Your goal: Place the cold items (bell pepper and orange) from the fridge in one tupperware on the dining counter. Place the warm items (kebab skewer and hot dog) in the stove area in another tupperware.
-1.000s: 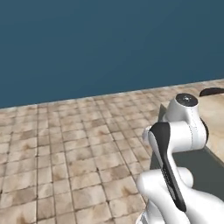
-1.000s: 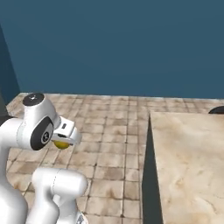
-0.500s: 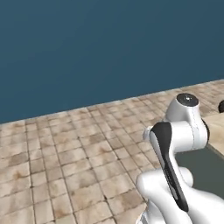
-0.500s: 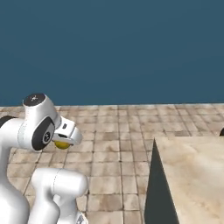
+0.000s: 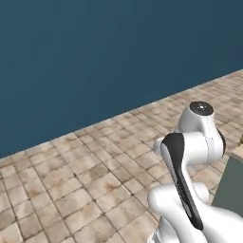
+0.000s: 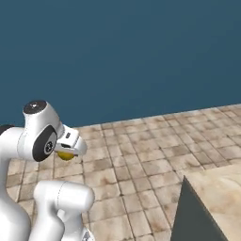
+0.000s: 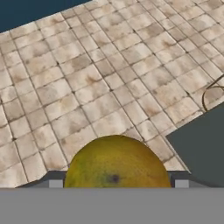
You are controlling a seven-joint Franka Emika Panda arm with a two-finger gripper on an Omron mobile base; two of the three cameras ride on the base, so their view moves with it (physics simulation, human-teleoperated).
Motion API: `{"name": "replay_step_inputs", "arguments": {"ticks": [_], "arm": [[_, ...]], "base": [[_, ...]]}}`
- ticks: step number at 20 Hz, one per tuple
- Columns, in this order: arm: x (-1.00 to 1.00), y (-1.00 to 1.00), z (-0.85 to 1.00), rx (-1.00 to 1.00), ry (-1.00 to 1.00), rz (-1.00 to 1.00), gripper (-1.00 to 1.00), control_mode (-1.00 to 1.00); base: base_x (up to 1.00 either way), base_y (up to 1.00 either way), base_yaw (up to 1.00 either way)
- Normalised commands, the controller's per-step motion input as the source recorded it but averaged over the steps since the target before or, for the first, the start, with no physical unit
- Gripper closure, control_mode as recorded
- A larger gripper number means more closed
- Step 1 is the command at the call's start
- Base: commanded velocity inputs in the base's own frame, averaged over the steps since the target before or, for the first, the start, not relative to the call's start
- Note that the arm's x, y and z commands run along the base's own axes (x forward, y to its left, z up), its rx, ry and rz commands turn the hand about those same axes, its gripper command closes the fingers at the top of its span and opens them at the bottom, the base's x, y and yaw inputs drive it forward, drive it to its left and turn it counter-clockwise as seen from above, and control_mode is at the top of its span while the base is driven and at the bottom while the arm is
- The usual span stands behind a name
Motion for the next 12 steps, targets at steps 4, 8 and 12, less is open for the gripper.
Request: {"name": "replay_step_inputs", "arguments": {"ticks": [4, 8, 12], "arm": [[0.00, 0.00, 0.00, 0.00, 0.00, 0.00, 1.00, 1.00], [0.00, 0.00, 0.00, 0.00, 0.00, 0.00, 1.00, 1.00], [0.00, 0.00, 0.00, 0.00, 0.00, 0.00, 1.00, 1.00]], "base": [[0.79, 0.74, -0.55], [0.47, 0.54, -0.66], [0.34, 0.61, -0.69]]}}
